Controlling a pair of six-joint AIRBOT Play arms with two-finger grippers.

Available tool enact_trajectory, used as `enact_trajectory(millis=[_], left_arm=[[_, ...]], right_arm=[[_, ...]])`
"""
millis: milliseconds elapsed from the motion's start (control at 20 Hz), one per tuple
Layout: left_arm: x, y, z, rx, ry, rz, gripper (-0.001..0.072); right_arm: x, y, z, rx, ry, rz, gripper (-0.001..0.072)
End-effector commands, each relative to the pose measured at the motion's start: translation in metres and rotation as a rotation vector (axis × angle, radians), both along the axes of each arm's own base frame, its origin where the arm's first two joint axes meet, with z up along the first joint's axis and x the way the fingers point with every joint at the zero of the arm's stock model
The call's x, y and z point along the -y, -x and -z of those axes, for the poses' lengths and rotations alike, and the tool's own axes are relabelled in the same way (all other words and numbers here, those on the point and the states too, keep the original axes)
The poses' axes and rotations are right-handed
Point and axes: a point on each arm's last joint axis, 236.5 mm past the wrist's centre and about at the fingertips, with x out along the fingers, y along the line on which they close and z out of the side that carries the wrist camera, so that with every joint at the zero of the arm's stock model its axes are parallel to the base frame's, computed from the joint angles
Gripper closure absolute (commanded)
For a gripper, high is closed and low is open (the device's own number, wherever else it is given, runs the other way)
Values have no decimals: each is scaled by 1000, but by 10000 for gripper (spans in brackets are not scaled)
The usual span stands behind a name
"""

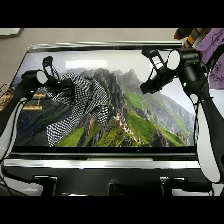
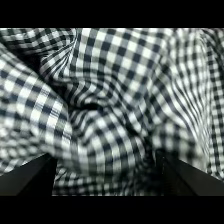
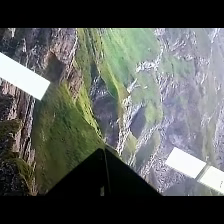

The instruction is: Fold the clothes and pants, and hang the long-sleeved shirts on hangers.

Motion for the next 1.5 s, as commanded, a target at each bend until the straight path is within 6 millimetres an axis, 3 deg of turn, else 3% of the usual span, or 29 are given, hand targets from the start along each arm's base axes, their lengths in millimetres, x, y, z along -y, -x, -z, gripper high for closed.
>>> enact_trajectory(millis=[0,50,100,200,300,450,600,700,800,950,1050,1150,1200,1250,1300,1350,1450], left_arm=[[10,-17,49,-88,54,-49,-10],[11,-16,56,-108,67,-69,-1],[17,-12,60,-134,97,-80,101],[33,5,59,-211,164,-67,673],[53,24,50,-261,193,9,680],[99,62,10,-271,165,178,681],[175,137,-36,-266,161,381,682],[223,198,-49,-292,212,421,681],[260,248,-47,-318,269,402,680],[289,276,-15,-341,331,301,679],[287,261,-7,-312,357,245,658],[259,222,-22,-268,384,163,293],[233,199,-35,-236,380,140,151],[202,179,-49,-203,371,119,109],[164,160,-64,-165,360,85,95],[125,146,-75,-131,349,40,94],[45,134,-80,-116,313,-58,93]], right_arm=[[-1,-2,0,7,-3,0,679],[-1,-1,0,6,-3,0,679],[-1,-1,0,6,-2,0,679],[-1,-1,0,6,-2,0,678],[0,1,1,-4,0,-1,678],[7,22,5,-95,30,8,633],[29,47,-3,-157,93,79,629],[36,57,-23,-126,101,96,618],[42,67,-47,-74,95,111,618],[47,78,-76,3,81,119,618],[51,82,-83,25,82,123,618],[53,85,-77,14,87,137,616],[53,86,-69,-1,91,138,568],[54,89,-59,-17,94,145,457],[56,95,-48,-40,100,148,377],[58,102,-36,-67,106,157,351],[63,125,-5,-144,119,189,208]])
